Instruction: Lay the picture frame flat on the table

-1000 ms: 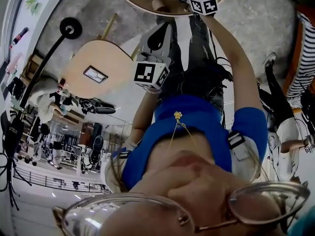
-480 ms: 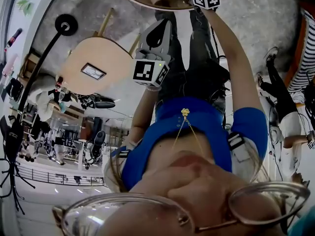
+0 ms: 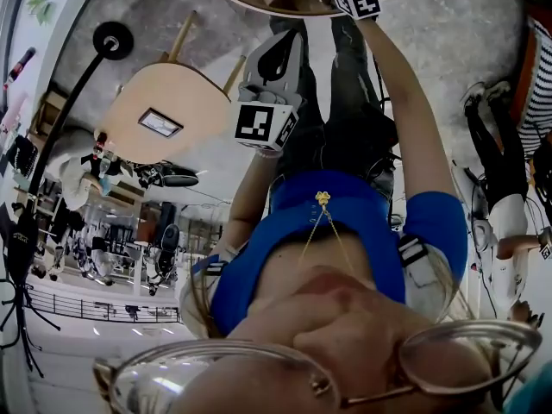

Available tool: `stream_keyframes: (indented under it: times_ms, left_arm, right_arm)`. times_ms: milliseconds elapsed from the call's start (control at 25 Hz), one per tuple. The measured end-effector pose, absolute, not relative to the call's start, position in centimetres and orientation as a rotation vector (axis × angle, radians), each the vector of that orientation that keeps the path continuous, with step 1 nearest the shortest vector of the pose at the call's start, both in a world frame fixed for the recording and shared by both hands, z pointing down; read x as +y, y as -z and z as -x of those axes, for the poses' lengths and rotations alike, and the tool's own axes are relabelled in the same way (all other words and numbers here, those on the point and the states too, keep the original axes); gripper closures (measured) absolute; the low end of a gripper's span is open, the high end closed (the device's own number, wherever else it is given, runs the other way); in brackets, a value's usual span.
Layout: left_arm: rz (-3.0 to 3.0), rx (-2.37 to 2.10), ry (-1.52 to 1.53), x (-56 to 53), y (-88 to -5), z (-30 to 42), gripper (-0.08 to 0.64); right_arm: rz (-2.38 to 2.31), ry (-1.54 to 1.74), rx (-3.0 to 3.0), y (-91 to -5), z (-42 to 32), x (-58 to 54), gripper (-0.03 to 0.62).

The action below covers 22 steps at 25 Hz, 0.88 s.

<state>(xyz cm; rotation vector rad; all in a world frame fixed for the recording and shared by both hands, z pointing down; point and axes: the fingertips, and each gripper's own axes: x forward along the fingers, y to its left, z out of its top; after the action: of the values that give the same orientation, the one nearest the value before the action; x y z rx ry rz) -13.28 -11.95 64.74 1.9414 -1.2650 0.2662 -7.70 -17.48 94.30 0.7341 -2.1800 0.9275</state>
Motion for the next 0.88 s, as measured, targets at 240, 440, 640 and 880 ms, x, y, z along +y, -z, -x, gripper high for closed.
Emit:
stream_keyframes:
  times_ms: [240, 440, 640, 880]
  left_arm:
    - [-1.937, -1.251, -0.264, -12.0, -65.2, 12.7, 0.561]
    - [-1.936, -1.235, -0.259, -12.2, -65.6, 12.4, 0.561]
    - [-1.929, -1.229, -0.266, -12.3, -65.9, 12.4, 0.561]
    - [-1.922, -1.233, -0.267, -12.3, -66.3, 12.9, 0.561]
  right_arm:
    - [-0.789, -0.794, -2.142, -94.9, 6.6, -18.0, 0.405]
    - [-0.82, -0.805, -2.11, -95.4, 6.0, -18.8, 0.358]
    - [-0.855, -0.826, -2.052, -96.6, 4.5, -19.5, 0.336]
    - [-0.804, -0.702, -2.02, -96.6, 4.5, -19.6, 0.339]
